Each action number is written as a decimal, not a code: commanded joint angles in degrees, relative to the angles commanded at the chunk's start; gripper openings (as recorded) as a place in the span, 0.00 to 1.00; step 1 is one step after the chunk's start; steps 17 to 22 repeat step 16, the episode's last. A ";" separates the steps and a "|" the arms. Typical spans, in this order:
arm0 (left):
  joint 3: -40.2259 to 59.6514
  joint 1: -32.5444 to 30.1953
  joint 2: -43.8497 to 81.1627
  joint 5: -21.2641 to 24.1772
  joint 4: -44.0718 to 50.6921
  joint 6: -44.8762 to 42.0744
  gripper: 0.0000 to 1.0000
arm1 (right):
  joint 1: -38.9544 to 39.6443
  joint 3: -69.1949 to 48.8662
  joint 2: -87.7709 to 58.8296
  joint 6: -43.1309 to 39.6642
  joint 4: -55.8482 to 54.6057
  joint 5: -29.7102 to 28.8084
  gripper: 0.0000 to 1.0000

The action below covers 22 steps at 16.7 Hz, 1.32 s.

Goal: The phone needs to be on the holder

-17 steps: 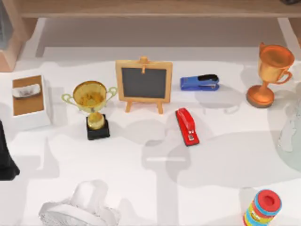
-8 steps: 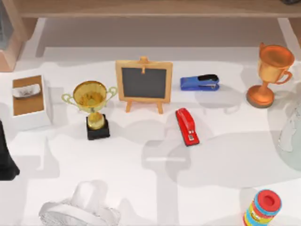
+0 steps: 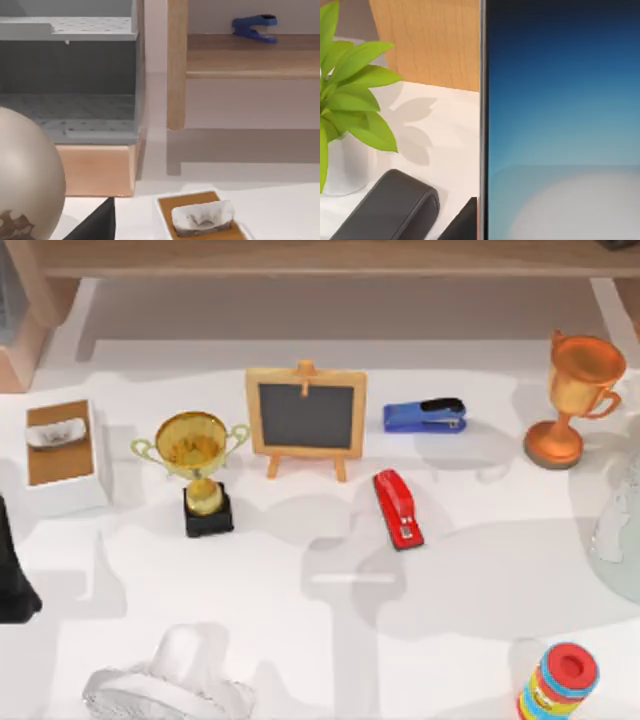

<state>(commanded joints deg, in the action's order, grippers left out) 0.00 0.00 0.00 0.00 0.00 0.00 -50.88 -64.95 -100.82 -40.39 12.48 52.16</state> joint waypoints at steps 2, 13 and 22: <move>0.00 0.00 0.00 0.00 0.00 0.00 1.00 | 0.00 0.00 0.00 0.00 0.00 0.00 0.38; 0.00 0.00 0.00 0.00 0.00 0.00 1.00 | 0.00 0.00 0.00 0.00 0.00 0.00 1.00; 0.00 0.00 0.00 0.00 0.00 0.00 1.00 | 0.00 0.00 0.00 0.00 0.00 0.00 1.00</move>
